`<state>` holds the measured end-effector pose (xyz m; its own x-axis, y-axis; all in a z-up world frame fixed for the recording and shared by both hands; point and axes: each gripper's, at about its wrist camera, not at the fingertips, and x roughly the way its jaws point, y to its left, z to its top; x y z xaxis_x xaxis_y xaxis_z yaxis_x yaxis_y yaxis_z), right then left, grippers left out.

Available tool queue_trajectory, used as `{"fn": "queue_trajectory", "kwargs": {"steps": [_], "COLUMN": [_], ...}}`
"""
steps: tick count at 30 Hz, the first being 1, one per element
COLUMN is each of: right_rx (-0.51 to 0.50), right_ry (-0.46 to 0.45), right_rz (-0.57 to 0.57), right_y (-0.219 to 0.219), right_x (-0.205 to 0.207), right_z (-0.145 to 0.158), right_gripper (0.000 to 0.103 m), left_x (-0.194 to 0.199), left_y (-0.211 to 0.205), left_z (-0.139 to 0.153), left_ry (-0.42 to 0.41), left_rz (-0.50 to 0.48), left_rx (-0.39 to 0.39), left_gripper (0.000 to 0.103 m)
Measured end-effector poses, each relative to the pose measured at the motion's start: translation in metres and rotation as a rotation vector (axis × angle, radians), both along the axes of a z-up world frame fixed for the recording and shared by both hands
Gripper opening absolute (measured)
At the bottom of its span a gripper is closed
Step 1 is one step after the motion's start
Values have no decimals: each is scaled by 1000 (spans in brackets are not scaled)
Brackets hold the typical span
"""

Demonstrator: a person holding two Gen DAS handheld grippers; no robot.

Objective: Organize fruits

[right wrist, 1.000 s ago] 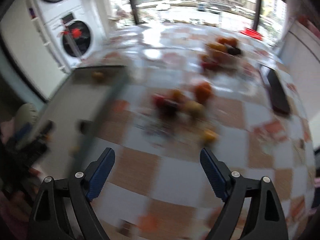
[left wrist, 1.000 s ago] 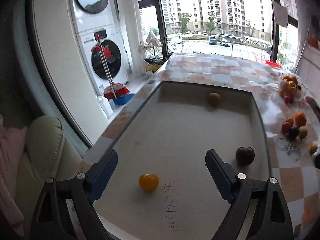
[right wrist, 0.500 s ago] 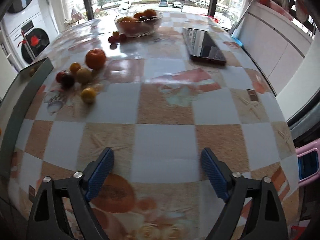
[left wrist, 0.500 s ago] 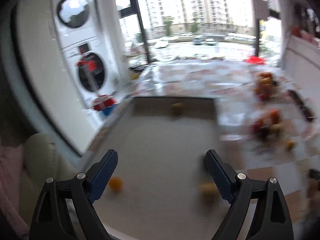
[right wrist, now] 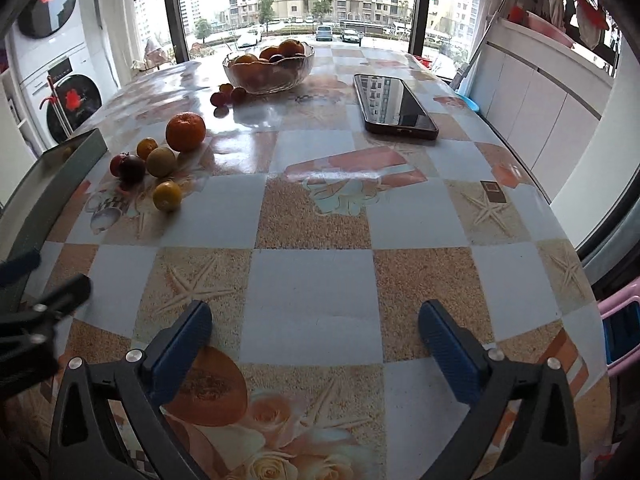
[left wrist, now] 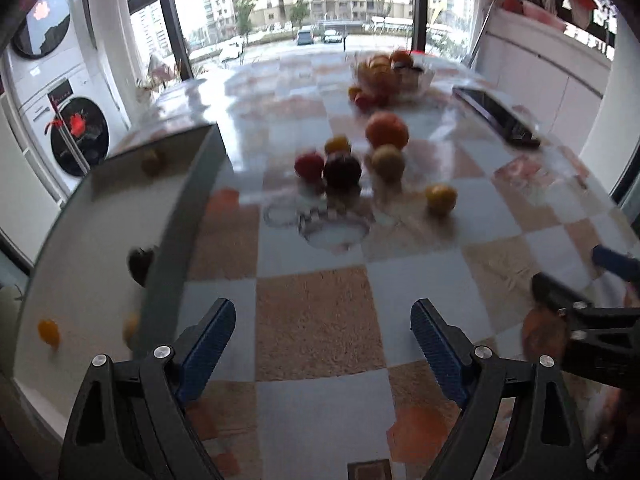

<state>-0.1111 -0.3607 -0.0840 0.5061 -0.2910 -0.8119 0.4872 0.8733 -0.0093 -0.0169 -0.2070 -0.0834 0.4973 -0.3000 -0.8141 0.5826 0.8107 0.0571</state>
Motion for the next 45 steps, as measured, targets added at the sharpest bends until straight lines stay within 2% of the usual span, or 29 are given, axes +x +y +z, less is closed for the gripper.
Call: {"fn": "queue_trajectory", "kwargs": {"steps": [2, 4, 8, 35, 38, 40, 42, 43, 44, 45], "right_rx": [-1, 0, -1, 2, 48, 105, 120, 116, 112, 113], "right_ry": [-2, -3, -5, 13, 74, 50, 24, 22, 21, 19], "right_rz": [0, -1, -2, 1, 2, 40, 60, 71, 87, 104], "right_y": [0, -1, -1, -2, -7, -8, -7, -5, -3, -1], "right_x": [0, -1, -1, 1, 12, 22, 33, 41, 50, 59], "right_z": [0, 0, 0, 1, 4, 8, 13, 14, 15, 15], "right_gripper": [103, 103, 103, 103, 103, 103, 102, 102, 101, 101], "left_x": [0, -1, -3, -2, 1, 2, 2, 2, 3, 4], "left_y": [3, 7, 8, 9, 9, 10, 12, 13, 15, 16], "left_z": [-3, -4, -5, -6, -5, -3, 1, 4, 9, 12], "left_ry": [-2, 1, -22, -15, 11, 22, 12, 3, -10, -12], "left_rz": [30, 37, 36, 30, 21, 13, 12, 12, 16, 19], "left_rx": [-16, -39, -42, -45, -34, -20, -9, -10, -13, -12], "left_gripper": [103, 103, 103, 103, 103, 102, 102, 101, 94, 92]}}
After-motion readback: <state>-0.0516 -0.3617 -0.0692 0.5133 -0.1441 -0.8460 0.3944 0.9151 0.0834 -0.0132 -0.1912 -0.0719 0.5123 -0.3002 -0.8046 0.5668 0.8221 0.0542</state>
